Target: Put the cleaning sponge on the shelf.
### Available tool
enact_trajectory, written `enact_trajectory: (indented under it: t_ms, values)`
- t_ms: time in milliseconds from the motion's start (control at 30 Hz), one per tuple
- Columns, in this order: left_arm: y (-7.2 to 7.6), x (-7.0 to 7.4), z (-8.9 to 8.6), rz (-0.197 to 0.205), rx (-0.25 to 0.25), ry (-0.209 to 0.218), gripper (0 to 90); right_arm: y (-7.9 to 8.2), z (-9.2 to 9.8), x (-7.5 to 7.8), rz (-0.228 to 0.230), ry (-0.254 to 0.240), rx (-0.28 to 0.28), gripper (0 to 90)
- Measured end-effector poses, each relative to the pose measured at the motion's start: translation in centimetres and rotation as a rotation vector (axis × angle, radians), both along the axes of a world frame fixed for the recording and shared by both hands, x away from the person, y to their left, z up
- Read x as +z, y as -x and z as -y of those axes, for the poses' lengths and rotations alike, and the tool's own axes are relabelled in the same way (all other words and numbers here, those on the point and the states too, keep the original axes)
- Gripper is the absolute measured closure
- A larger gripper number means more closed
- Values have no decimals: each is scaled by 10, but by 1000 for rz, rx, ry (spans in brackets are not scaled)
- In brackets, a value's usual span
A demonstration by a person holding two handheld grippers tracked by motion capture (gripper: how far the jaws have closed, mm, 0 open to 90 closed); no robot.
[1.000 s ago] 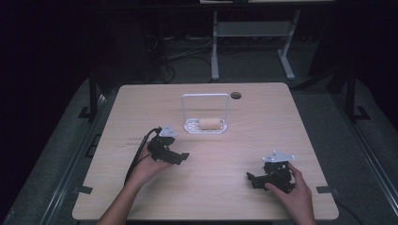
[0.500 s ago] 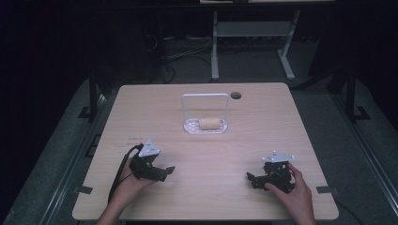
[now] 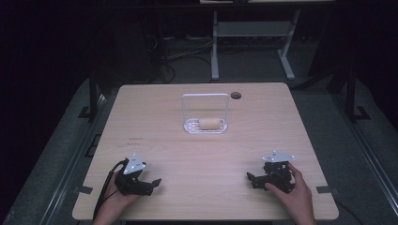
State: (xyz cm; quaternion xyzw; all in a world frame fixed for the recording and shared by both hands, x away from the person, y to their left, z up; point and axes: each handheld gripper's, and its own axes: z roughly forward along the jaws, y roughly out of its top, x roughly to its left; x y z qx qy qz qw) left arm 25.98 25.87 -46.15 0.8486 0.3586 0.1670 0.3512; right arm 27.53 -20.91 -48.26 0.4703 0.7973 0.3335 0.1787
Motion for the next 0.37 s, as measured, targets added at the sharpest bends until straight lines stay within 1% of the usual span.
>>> enact_trajectory:
  t_ms: [133, 233, 267, 300, 367]
  values:
    - [3, -4, -8, -9, 13, 4, 131, 0, 0, 0, 0, 0, 0, 9]
    - [4, -8, -13, 1, 5, -22, 131, 0, 0, 0, 0, 0, -1, 9]
    - [5, -10, -15, -3, 4, -21, 131, 0, 0, 0, 0, 0, 0, 9]
    - [5, -11, -17, -2, 5, -5, 130, 0, 0, 0, 0, -1, -1, 9]
    - [6, -13, -21, 1, 3, 9, 129, 0, 0, 0, 1, -1, 0, 9]
